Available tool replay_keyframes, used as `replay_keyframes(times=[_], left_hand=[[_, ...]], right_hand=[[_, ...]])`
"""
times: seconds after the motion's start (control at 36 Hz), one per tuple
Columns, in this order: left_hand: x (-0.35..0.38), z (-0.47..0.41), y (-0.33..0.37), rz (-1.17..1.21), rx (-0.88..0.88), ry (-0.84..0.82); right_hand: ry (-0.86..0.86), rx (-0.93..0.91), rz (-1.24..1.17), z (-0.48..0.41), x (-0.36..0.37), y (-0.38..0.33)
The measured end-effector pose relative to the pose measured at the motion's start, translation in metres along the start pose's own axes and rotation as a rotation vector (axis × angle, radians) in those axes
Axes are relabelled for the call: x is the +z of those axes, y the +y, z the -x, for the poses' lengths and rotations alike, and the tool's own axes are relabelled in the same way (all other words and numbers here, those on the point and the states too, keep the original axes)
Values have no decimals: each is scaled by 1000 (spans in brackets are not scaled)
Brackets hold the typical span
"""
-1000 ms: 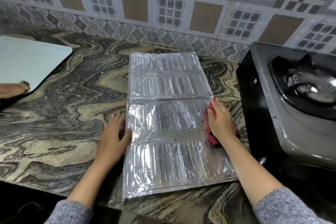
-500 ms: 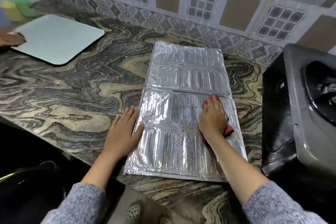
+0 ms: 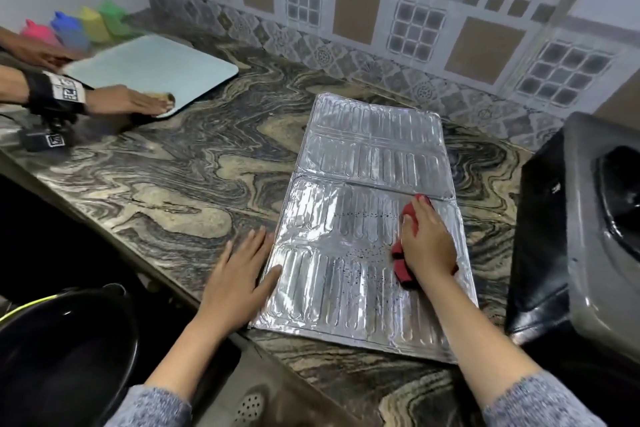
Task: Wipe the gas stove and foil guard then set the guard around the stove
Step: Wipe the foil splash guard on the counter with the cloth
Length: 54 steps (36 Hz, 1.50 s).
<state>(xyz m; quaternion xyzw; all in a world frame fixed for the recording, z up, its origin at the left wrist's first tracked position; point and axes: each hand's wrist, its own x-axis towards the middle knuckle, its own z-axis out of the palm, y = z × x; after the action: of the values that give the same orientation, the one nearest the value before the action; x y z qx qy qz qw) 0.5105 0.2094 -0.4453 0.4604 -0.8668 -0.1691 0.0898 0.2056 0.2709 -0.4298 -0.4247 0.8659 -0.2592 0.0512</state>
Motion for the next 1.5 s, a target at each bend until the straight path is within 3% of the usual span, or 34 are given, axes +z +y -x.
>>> replay_keyframes(times=[0.19, 0.44, 0.53, 0.61, 0.81, 0.92, 1.08, 1.28, 1.39, 1.5], left_hand=[[1, -1, 4, -49, -19, 8], [1, -1, 7, 2, -38, 20], [1, -1, 7, 0, -40, 29], [1, -1, 7, -12, -44, 27], [1, -1, 10, -76, -48, 23], [2, -1, 11, -76, -63, 9], [2, -1, 12, -69, -68, 11], [2, 0, 14, -72, -76, 9], [1, 1, 15, -62, -70, -2], [0, 1, 15, -53, -61, -14]], right_hand=[[95, 157, -3, 2, 30, -42], [-26, 20, -11, 0, 72, -119], [-99, -104, -12, -1, 83, -139], [-175, -341, -7, -1, 88, -150], [-413, -780, 13, -11, 68, -125], [-451, -849, 22, -12, 50, -102], [-385, -621, 11, -12, 23, -50], [-132, -16, 79, 14, -14, 13], [11, 245, 114, 53, -11, 6], [63, 295, 118, 82, 9, -31]])
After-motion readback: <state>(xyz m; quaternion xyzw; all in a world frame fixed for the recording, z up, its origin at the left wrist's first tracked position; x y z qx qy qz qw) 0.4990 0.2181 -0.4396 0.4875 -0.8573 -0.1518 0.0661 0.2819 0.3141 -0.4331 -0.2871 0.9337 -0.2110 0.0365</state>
